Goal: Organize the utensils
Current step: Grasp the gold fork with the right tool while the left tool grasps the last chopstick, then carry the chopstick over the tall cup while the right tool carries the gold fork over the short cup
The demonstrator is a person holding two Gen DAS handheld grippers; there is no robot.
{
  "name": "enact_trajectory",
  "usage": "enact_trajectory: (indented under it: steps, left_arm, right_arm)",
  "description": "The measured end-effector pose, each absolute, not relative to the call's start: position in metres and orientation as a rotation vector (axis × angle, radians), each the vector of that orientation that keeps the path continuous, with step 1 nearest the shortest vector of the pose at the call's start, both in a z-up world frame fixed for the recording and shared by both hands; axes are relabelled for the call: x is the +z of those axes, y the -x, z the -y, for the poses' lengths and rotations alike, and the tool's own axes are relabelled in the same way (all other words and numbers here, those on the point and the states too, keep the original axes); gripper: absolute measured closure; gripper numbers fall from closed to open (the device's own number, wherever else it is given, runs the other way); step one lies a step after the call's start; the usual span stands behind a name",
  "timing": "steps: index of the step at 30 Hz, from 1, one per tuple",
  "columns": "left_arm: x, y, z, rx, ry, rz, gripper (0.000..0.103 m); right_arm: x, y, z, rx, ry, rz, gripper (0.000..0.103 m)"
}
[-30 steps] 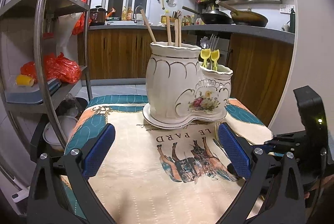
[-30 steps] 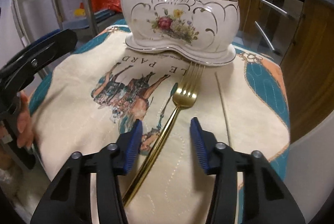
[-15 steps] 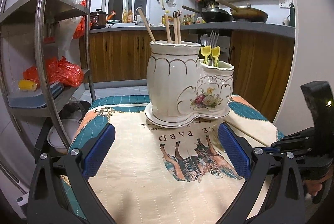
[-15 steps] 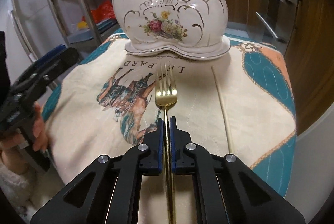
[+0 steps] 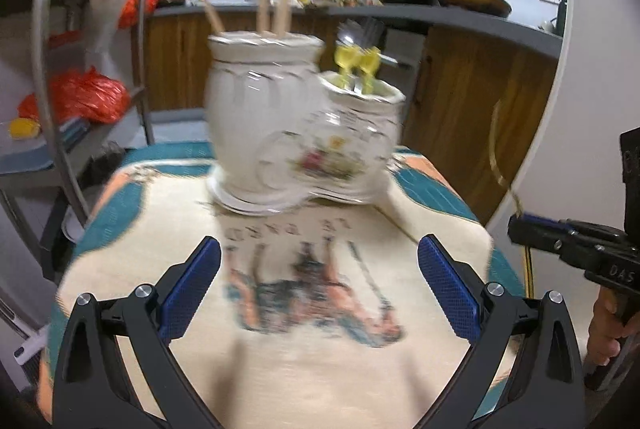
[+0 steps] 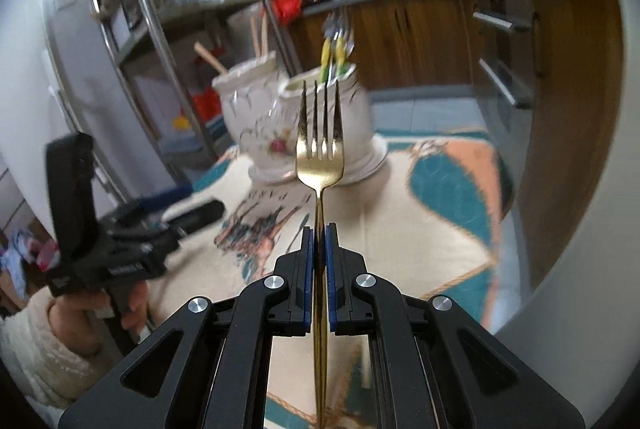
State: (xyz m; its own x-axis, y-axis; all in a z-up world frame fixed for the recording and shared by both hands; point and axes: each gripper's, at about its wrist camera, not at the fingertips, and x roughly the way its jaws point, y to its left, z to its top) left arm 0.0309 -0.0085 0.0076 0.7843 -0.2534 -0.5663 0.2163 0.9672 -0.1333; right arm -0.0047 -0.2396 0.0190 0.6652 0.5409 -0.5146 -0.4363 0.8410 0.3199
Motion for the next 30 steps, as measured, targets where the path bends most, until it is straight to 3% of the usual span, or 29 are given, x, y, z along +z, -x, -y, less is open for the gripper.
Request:
enact_trajectory:
  steps: [10,15,21,23,24,26,30]
  left_arm:
    - [-0.003,-0.049,0.071,-0.285,0.026,-0.751,0.008]
    - [-0.014,-0.059,0.106,-0.299,0.001,-0.83,0.018]
    - [-0.027,-0.074,0.15,-0.274,-0.084,-0.904,0.042]
    - [-0.033,-0.08,0.162,-0.248,-0.126,-0.937,0.062]
    - [-0.036,-0.082,0.163,-0.239,-0.129,-0.947,0.064]
    - [-0.036,-0.085,0.161,-0.217,-0.143,-0.94,0.088]
    - [-0.034,-0.087,0.148,-0.256,-0.153,-0.966,0.097]
  right_arm:
    - [0.053,0.033,0.272,0.521,-0.202,-0.382,0.096]
    - [0.061,0.041,0.281,0.407,-0.15,-0.315,0.096]
    - [0.057,0.033,0.292,0.37,-0.182,-0.328,0.096]
    - [0.057,0.033,0.292,0.369,-0.185,-0.329,0.096]
    - [0.057,0.033,0.291,0.371,-0.186,-0.328,0.096]
    - [0.056,0.035,0.291,0.378,-0.188,-0.328,0.096]
    - [0.054,0.035,0.29,0.402,-0.194,-0.337,0.096]
